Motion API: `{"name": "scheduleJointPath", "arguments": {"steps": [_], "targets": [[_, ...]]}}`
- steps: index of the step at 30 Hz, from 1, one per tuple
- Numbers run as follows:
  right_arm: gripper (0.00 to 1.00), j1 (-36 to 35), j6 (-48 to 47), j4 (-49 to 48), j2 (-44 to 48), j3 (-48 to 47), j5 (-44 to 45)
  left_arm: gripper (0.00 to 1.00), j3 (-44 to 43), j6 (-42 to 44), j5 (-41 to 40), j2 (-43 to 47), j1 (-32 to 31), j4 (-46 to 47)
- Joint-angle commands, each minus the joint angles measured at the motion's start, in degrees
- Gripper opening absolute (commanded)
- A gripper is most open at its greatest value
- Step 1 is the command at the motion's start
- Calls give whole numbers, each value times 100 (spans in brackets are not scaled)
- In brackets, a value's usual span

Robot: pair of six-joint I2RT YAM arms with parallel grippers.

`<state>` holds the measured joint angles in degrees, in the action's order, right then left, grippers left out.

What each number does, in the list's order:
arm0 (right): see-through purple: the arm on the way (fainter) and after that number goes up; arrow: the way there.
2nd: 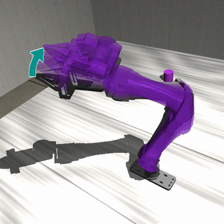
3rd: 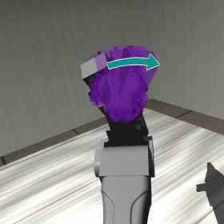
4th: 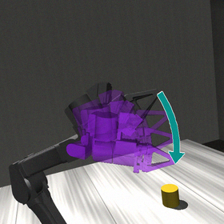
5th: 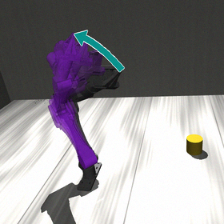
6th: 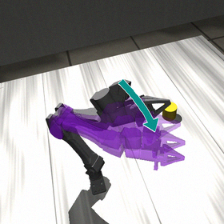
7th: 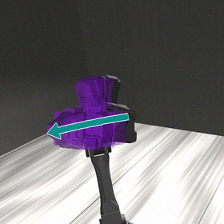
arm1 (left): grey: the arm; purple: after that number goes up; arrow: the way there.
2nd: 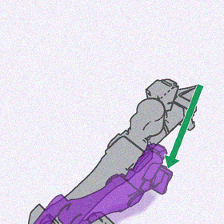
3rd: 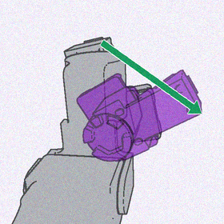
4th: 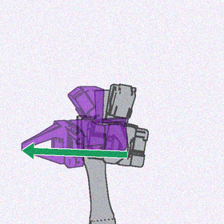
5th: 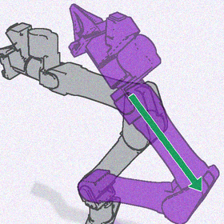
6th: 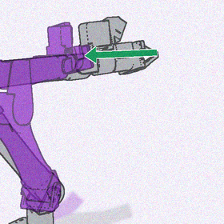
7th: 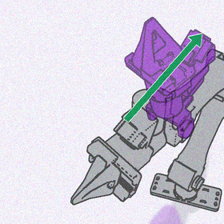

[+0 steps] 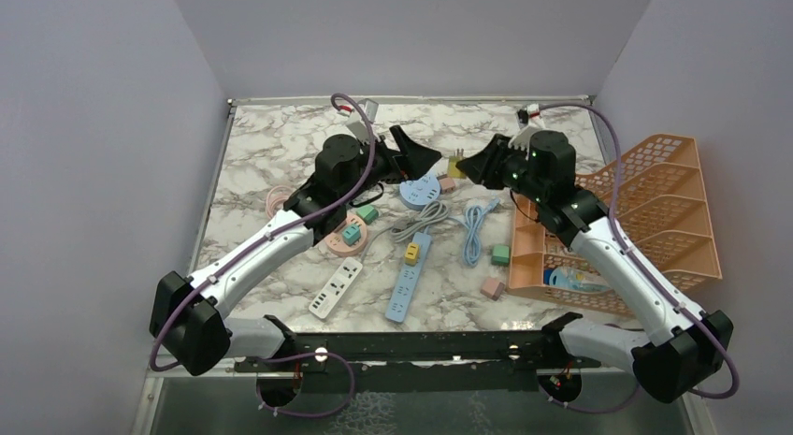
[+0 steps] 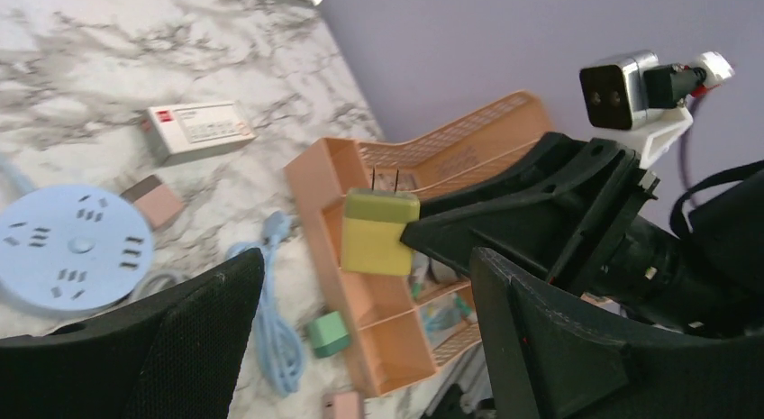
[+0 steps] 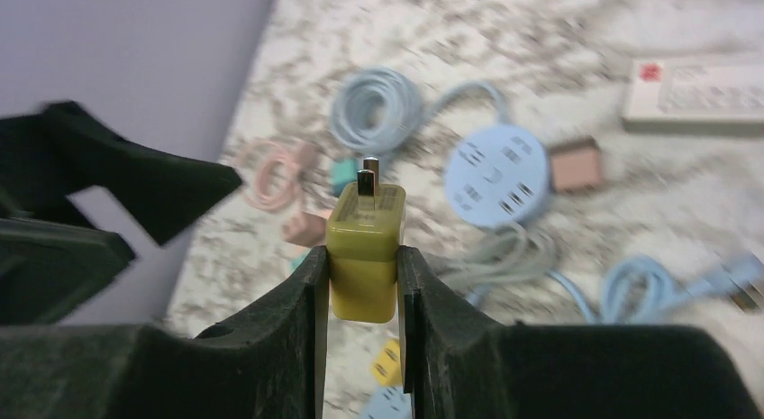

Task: Insert the plug

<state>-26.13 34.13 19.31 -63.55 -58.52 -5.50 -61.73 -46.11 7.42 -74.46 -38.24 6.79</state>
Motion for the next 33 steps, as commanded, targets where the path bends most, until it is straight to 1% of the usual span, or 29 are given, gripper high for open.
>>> {"name": "scheduleJointPath", "arguments": {"steps": [1, 5, 10, 17, 21, 24, 26, 30, 33], "targets": [[22, 20, 552, -1530, -107, -641, -1228, 86, 236, -1038, 435, 245, 21, 1431], [22, 22, 1035, -2256, -171, -899, -1584, 86, 247, -1317, 407, 327, 19, 1692], [22, 20, 1617, -2797, -250, -1060, -1923, 86, 192, -1782, 401, 344, 18, 2326], [22, 24, 2419, -3449, -264, -904, -2454, 86, 144, -2306, 619, 157, 14, 3576], [22, 25, 2590, -3552, -233, -844, -2550, 73, 223, -2537, 690, 107, -1, 4003], [23, 20, 2654, -3602, -232, -783, -2592, 56, 247, -2628, 706, 74, 1, 4220], [23, 21, 2669, -3624, -243, -739, -2604, 48, 256, -2634, 729, 55, -16, 4326], [25, 20, 2750, -3827, -226, -601, -2582, 29, 329, -2614, 778, 50, -26, 4417], [27, 20, 2715, -3855, -235, -539, -2538, 11, 421, -2610, 802, 37, -28, 4446]]}}
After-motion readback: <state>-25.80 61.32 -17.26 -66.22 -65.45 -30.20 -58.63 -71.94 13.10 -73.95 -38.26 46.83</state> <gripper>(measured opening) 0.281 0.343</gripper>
